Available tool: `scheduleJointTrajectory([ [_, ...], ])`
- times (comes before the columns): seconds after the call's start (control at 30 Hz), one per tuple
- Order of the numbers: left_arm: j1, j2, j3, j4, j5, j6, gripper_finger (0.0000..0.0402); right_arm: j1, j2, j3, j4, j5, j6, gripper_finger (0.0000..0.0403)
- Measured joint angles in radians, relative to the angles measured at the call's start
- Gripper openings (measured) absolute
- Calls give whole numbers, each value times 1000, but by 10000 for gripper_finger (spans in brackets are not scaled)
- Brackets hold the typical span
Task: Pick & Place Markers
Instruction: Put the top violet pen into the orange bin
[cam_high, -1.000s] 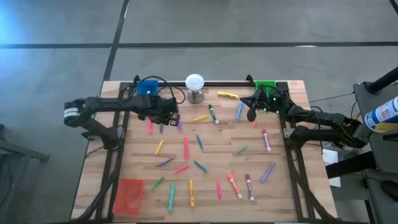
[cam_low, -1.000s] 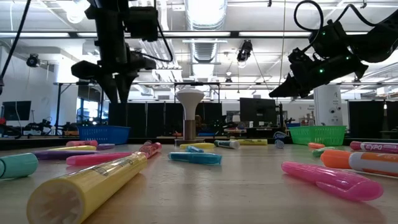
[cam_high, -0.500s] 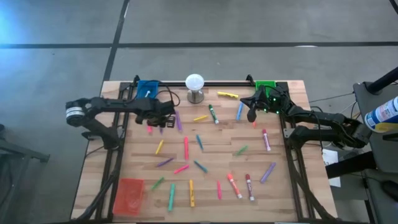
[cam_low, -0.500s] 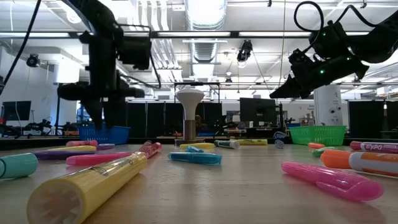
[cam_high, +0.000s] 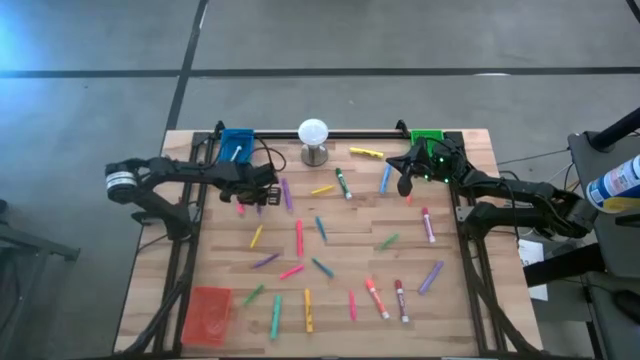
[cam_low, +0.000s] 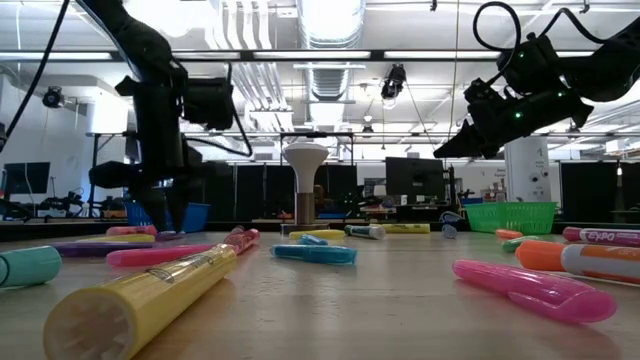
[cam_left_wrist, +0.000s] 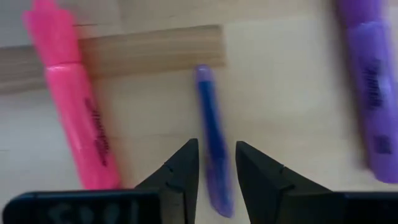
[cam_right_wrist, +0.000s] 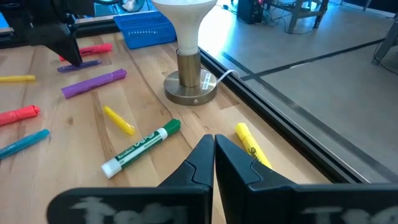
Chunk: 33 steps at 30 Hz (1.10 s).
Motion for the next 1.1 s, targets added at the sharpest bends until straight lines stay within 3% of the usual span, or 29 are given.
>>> scheduleJointTrajectory([
  [0.37,48,-5,-76,88,-5,23,99,0,0,-2,3,0,4,8],
  [0.73,48,-3,-76,85,-16,51,51,0,0,-3,4,0,5,8],
  [1.1,23,-20,118,-118,-21,112,41,0,0,-3,4,0,8,8],
])
